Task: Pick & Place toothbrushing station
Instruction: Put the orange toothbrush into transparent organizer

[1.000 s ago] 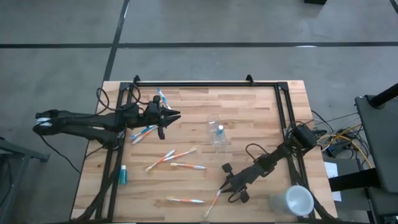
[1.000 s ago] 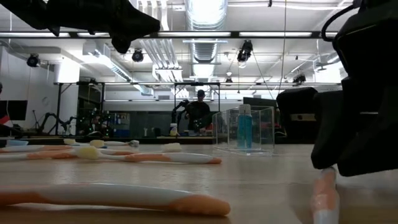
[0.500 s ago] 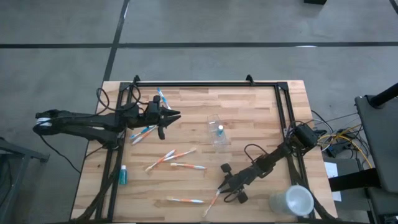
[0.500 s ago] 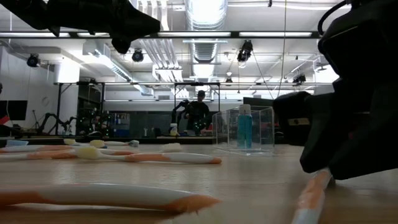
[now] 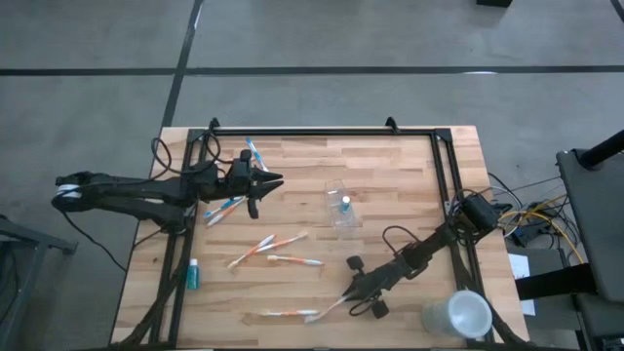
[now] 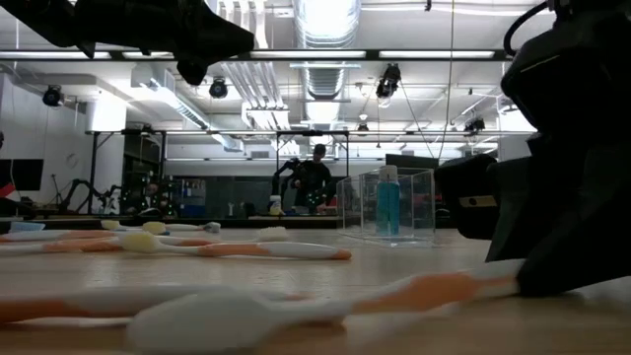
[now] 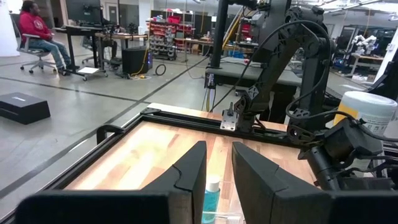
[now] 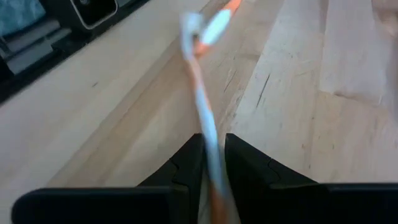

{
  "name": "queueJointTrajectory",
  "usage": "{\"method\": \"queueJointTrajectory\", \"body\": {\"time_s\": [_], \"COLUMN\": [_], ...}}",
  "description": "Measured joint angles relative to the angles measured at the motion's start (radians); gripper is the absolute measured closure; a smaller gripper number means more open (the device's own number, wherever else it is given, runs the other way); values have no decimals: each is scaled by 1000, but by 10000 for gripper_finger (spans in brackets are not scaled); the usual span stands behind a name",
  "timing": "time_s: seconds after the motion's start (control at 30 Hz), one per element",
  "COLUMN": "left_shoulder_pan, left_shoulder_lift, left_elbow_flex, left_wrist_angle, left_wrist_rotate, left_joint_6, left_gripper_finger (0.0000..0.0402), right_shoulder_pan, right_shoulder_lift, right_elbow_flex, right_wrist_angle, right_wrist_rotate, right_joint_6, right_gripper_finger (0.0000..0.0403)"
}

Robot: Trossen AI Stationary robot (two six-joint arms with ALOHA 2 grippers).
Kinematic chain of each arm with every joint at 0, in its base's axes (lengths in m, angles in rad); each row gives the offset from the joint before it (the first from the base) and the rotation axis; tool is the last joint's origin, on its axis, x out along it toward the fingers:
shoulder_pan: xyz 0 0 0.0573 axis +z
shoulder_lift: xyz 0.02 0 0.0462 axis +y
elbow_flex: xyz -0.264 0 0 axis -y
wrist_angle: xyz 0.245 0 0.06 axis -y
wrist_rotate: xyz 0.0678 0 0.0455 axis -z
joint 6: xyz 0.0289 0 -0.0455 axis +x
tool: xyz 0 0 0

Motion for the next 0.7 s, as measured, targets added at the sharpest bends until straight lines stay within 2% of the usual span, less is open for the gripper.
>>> {"method": "queueJointTrajectory", "body": {"time_s": [0.4, 0.6, 0.7], "left_shoulder_pan": [0, 0, 0], "left_shoulder_lift": [0, 0, 0], "left_elbow_flex": [0, 0, 0], "left_wrist_angle": [0, 0, 0], "left_wrist_rotate": [0, 0, 0], "left_joint_6": [0, 0, 0], "left_gripper_finger": [321, 321, 321], "right_shoulder_pan": [0, 0, 0], "right_shoulder_lift": [0, 0, -1], "right_elbow_flex": [-1, -2, -2], "right_wrist_angle": [-2, 0, 2], "right_wrist_rotate": [1, 3, 3], "right_joint_6": [31, 31, 27], "right_gripper_finger": [347, 380, 383]}}
